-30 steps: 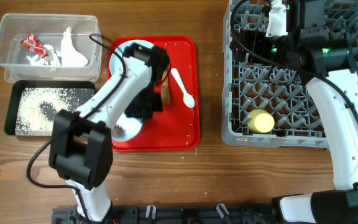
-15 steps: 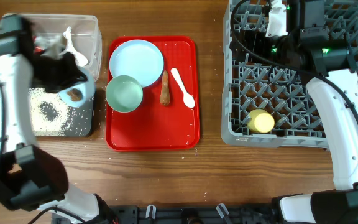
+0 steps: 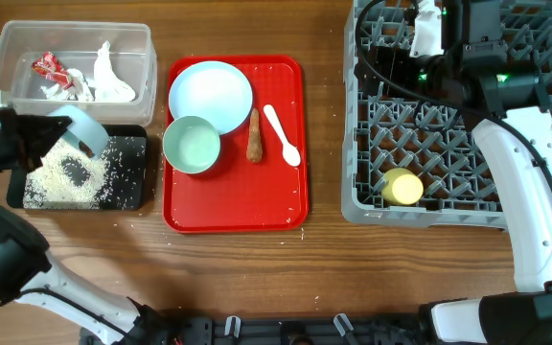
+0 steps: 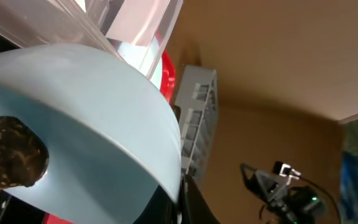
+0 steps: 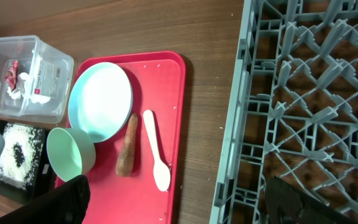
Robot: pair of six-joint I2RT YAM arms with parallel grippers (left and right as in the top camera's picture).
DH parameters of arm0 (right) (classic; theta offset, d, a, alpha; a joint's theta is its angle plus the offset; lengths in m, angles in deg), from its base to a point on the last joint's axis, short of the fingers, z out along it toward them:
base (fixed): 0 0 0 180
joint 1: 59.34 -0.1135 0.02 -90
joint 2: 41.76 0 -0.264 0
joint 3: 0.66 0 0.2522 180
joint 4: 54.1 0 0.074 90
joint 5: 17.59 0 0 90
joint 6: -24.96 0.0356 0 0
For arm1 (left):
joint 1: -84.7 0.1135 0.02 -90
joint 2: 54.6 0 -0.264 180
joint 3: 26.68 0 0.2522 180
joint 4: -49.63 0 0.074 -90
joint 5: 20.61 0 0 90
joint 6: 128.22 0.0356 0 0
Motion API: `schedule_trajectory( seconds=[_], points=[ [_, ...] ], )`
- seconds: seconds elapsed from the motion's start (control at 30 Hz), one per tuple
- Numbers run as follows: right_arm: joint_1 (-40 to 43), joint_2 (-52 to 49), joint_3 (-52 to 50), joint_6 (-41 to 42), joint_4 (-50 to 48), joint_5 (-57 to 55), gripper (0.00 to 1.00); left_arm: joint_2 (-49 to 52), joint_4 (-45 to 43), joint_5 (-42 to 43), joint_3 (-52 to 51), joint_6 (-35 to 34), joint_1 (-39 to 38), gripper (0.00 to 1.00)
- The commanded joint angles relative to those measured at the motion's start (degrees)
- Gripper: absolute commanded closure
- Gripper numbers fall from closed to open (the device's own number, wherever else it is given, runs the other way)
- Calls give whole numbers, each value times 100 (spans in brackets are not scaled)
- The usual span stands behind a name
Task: Sort waste into correct bins and load items into the dishwasher rack
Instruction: 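Tip the blue bowl over the black tray to dump the scrap, then set the empty blue bowl back on the red tray with the left gripper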
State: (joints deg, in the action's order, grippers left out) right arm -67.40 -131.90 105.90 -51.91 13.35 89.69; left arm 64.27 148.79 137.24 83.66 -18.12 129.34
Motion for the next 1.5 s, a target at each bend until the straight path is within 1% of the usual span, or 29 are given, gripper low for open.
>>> schedule_trajectory(
  seconds=[0.0,0.07,0.13,0.2,0.27,0.33,0.4,0.5,0.53,0.57,0.6,0.67,0.73,0.77,0.8,0.87,0.9,0.93,1.0,1.03,1.1,1.13,1.17,1.23,1.27,1.33,1.37,1.47],
  points=[
    [-2,-68,57,-94,-9,-92,9,116,57,527,-31,157,74,96],
    [-2,-68,57,-94,-9,-92,9,116,164,717,-31,-2,74,96],
    [-2,-68,57,-94,-9,-94,8,116,326,1250,-31,4,74,96],
    [-2,-68,57,-96,-7,-94,9,116,428,1572,-31,7,74,96],
    [-2,-68,57,-98,-7,-94,9,116,249,1462,-31,74,76,96],
    [-2,-68,57,-98,-11,-94,9,116,-393,881,-31,35,85,96],
    [-2,-68,57,-101,-9,-94,8,116,-481,538,-31,50,85,96],
    [-2,-68,57,-96,-11,-94,8,116,-341,651,-31,48,85,96],
    [-2,-68,57,-96,-11,-94,9,116,-313,837,-31,48,85,96],
    [-2,-68,57,-98,-11,-94,9,116,-308,931,-31,-46,85,96],
    [-2,-68,57,-98,-11,-94,8,116,-293,970,-31,-295,85,96],
    [-2,-68,57,-96,-11,-94,9,33,-173,1056,-28,-358,37,96],
    [-2,-68,57,-98,-17,-94,9,-238,4,1056,-13,72,-109,96],
    [-2,-68,57,-98,-28,-94,9,-514,105,1049,-13,374,-286,96],
    [-2,-68,57,-96,-39,-94,9,-780,118,988,-13,533,-490,96],
    [-2,-68,57,-94,-81,-94,8,-1311,-44,531,-13,542,-1036,96],
    [-2,-68,57,-94,-81,-94,9,-1606,-199,61,-13,501,-1491,96],
    [-2,-68,57,-94,-79,-94,8,-1873,-389,-671,-13,286,-2153,96],
    [-2,-68,57,-98,-76,-94,8,-1993,-651,-1694,-13,-413,-2988,96],
    [-2,-68,57,-98,-76,-96,9,-1980,-807,-2465,-15,-918,-3670,96],
    [-2,-68,57,-98,-74,-94,9,-1871,-975,-3484,-15,-1486,-4669,96],
    [-2,-68,57,-98,-70,-94,9,-1827,-1027,-3875,-17,-1665,-5036,96],
    [-2,-68,57,-101,-59,-94,8,-1749,-1093,-4555,-26,-1980,-5615,96],
    [-2,-68,57,-114,-48,-96,9,-1558,-1152,-5493,-37,-2494,-6441,96],
    [-2,-68,57,-111,-50,-96,8,-1436,-1176,-5847,-39,-2719,-6854,96],
    [-2,-68,57,-114,-50,-96,8,-1231,-1333,-6124,-166,-2852,-7436,96],
    [-2,-68,57,-114,-46,-96,8,-1141,-1421,-6183,-256,-2859,-7641,96],
    [-2,-68,57,-114,-22,-96,8,-837,-1558,-6540,-575,-3198,-8081,96]
  ],
)
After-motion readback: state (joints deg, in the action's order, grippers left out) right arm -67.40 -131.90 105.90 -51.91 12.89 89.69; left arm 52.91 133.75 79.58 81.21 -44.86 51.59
